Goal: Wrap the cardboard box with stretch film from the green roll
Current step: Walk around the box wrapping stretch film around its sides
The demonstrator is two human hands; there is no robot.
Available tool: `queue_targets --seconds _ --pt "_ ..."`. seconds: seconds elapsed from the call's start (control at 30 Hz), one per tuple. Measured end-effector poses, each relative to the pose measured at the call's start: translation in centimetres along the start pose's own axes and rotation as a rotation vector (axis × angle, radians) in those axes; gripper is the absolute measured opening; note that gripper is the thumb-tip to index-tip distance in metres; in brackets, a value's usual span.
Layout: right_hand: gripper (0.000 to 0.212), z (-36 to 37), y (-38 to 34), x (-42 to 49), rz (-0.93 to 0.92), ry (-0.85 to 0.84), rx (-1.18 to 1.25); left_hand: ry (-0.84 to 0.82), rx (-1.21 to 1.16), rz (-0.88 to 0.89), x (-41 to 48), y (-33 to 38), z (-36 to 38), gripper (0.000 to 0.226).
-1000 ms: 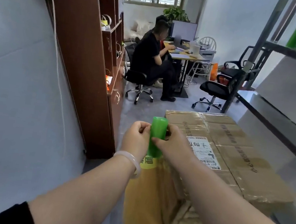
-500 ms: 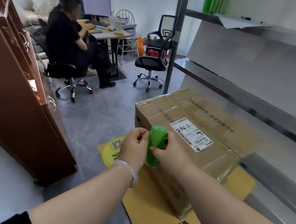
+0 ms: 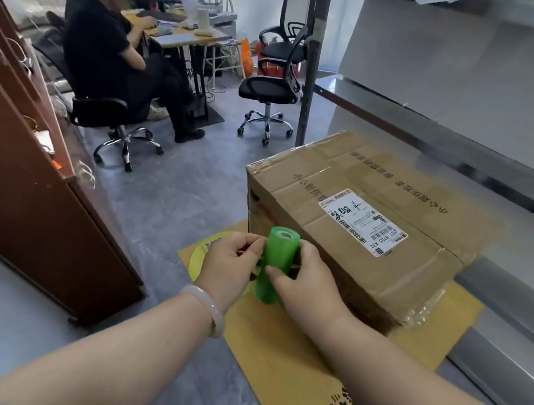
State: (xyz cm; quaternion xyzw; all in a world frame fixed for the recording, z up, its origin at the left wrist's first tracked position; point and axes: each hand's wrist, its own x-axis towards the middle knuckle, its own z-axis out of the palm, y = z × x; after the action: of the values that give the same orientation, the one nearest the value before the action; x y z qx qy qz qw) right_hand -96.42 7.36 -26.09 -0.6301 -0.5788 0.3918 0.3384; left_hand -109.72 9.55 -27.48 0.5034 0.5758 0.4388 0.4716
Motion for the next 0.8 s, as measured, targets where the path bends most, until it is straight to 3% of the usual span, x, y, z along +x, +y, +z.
queue_targets --seconds 0.13,0.43,0.57,0.8 --pt "0.044 2.2 1.0 1.0 0.012 0.047 -0.005 -0.173 -0.128 -0.14 3.0 -2.3 -1.8 0.023" --pt "0.049 10.4 -0.1 6.0 0.183 0.31 0.059 -0.426 0.111 -0.118 12.2 -6.9 -5.9 0.033" --pt "0.034 12.5 -0.2 7.7 0.28 0.386 0.07 -0.494 0.114 -0.166 14.8 -7.8 -6.7 0.028" --pt "0.045 13.8 -0.1 7.4 0.472 0.633 0.349 -0.633 0.082 -0.176 16.6 -8.0 -6.9 0.018"
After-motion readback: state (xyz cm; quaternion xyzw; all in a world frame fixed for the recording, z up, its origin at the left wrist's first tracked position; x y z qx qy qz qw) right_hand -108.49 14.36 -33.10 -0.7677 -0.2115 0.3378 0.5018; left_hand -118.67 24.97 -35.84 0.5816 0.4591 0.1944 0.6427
